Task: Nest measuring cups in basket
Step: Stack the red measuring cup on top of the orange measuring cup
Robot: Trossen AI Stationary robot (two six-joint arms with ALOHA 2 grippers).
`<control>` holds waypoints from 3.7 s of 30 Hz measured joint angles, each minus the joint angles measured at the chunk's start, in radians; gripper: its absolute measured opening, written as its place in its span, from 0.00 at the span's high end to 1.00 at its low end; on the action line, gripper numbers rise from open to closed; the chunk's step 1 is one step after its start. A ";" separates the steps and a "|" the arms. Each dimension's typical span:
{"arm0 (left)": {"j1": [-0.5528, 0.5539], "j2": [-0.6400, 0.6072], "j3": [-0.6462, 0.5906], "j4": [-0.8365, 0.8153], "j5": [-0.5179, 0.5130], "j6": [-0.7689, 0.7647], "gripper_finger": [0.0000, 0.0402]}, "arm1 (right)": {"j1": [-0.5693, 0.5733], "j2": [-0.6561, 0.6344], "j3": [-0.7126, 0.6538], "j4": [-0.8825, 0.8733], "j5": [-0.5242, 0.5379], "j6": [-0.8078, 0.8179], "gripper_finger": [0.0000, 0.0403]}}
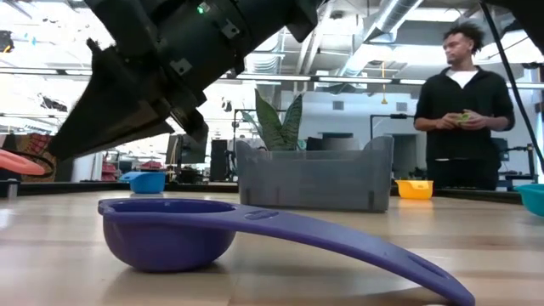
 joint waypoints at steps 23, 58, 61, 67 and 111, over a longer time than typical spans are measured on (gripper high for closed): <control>0.004 0.000 0.000 -0.126 0.019 0.024 0.69 | 0.012 0.000 0.043 -0.027 -0.021 -0.073 0.97; -0.014 -0.085 0.000 -0.317 0.001 -0.005 0.69 | 0.083 0.001 0.057 -0.178 0.223 0.362 0.98; -0.030 -0.083 0.000 -0.295 -0.001 -0.007 0.69 | 0.095 0.001 0.057 -0.198 0.291 0.322 0.99; -0.042 -0.045 0.000 -0.218 -0.020 0.014 0.69 | 0.059 0.030 0.053 -0.143 0.263 0.364 0.98; 0.074 -0.024 0.019 -0.093 -0.100 0.009 0.69 | 0.104 0.074 0.062 -0.020 -0.049 0.262 0.97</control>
